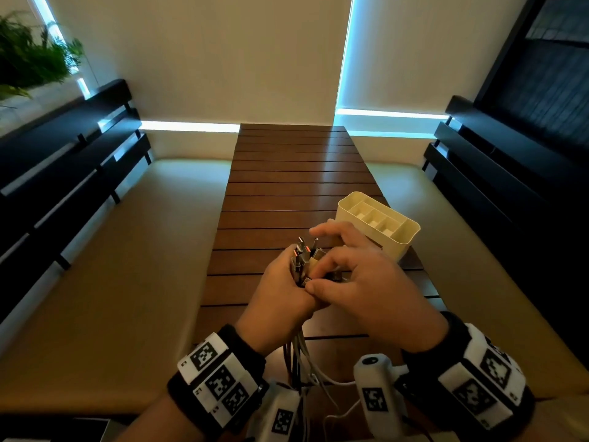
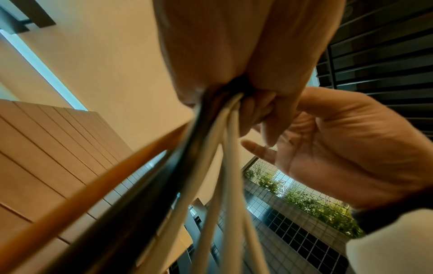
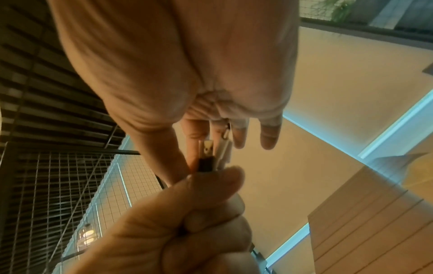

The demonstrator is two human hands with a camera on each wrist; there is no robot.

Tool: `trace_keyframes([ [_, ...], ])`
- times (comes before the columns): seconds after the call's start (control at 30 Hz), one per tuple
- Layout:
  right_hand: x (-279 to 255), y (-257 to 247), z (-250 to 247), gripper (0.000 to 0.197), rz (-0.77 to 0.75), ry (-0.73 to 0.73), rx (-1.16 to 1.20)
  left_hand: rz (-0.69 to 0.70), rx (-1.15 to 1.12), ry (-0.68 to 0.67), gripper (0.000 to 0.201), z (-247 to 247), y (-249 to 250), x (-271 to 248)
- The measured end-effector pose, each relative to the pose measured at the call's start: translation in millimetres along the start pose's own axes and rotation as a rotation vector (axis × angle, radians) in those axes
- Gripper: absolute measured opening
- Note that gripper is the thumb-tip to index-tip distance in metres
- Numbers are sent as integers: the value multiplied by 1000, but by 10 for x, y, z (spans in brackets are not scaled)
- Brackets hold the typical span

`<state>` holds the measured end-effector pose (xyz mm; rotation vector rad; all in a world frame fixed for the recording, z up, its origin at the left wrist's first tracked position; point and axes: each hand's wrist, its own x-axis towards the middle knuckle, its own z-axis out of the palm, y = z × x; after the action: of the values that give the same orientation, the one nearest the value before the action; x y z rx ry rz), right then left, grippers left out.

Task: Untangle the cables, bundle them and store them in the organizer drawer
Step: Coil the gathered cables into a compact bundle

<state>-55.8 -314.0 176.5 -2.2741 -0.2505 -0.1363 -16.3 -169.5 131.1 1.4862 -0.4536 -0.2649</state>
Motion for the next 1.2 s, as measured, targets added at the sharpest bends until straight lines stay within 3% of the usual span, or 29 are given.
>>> trace_keyframes([
  [0.4, 98, 71, -31, 13, -117, 129, 223, -19, -156, 26, 10, -44, 11, -15],
  [0.47, 81, 150, -72, 20, -120, 151, 297, -19, -168, 28, 25, -71, -2, -20],
  [0.57, 42, 235, -72, 24, -141, 84, 260, -18, -207, -5, 32, -107, -18, -18],
  [0.73, 35, 278, -26, 12, -161, 110, 351, -4, -210, -61, 3, -72, -27, -30],
  [1.03, -50, 283, -122, 30, -141, 6, 677, -43, -295, -68, 12, -79, -18, -66],
  [1.13, -26, 294, -106, 13, -210, 105, 540, -22, -247, -78, 2, -73, 5, -84],
  [1.2, -6, 281, -102, 13, -226, 134, 444, 4, -171, -97, 11, -67, 19, -93],
])
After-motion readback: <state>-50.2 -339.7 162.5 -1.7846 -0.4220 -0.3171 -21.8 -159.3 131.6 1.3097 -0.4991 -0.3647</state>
